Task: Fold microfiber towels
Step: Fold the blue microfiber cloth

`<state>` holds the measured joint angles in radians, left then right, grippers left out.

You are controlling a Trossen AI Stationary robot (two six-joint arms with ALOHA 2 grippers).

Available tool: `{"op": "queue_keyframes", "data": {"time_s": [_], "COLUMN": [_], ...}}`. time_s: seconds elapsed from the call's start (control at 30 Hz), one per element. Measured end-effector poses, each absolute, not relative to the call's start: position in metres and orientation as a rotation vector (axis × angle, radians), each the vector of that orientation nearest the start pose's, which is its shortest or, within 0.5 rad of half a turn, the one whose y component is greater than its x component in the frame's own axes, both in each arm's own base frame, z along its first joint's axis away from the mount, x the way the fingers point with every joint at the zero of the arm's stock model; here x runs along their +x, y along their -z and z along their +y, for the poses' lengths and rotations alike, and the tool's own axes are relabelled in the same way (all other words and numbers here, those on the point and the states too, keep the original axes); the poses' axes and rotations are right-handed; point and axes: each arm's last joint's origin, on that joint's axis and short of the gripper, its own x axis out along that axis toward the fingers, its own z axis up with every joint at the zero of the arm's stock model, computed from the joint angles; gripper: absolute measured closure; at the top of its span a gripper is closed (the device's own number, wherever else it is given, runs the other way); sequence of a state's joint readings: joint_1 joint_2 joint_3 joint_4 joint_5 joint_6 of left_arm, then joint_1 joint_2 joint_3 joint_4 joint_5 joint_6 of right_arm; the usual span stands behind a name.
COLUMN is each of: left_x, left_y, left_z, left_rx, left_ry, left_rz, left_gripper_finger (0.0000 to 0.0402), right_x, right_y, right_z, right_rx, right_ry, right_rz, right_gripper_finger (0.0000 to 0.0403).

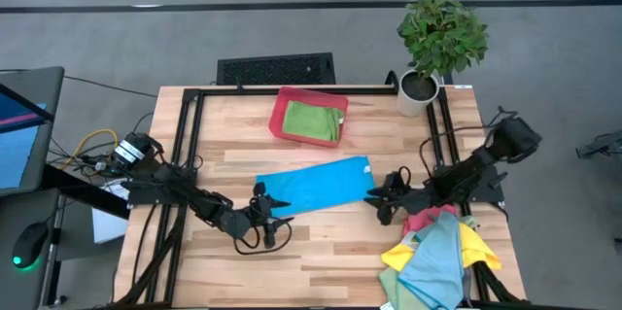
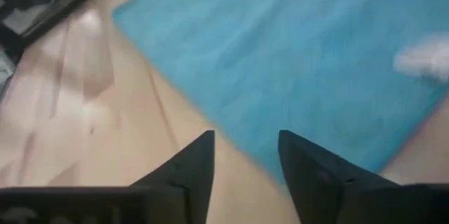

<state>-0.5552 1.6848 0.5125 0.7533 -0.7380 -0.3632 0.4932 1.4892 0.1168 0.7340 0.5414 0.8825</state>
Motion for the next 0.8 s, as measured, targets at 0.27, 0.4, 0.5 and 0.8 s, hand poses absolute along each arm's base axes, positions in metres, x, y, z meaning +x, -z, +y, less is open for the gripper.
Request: {"op": "queue_keyframes", "data": {"time_s": [0.27, 0.4, 0.5, 0.8], "left_x": [0.251, 0.247, 0.242, 0.23], "left_y": [-0.137, -0.156, -0.17, -0.189], "left_z": [-0.13, -0.128, -0.125, -0.117], "left_rx": [-0.107, -0.09, -0.074, -0.069], "left_ry": [-0.235, -0.212, -0.21, -0.232], "left_rz": [0.259, 0.226, 0.21, 0.227], "left_gripper_finger": [0.021, 0.021, 0.021, 0.0208], "right_x": [0.168, 0.168, 0.172, 0.174], "right_y": [-0.12, -0.136, -0.154, -0.194], "right_z": [0.069, 0.071, 0.072, 0.07], "right_rx": [0.556, 0.347, 0.186, -0.117], "right_ry": [0.019, -0.033, -0.027, 0.075], "right_rz": [0.449, 0.485, 0.58, 0.962], "right_gripper_finger": [0.0209, 0.0228, 0.0239, 0.0212]}}
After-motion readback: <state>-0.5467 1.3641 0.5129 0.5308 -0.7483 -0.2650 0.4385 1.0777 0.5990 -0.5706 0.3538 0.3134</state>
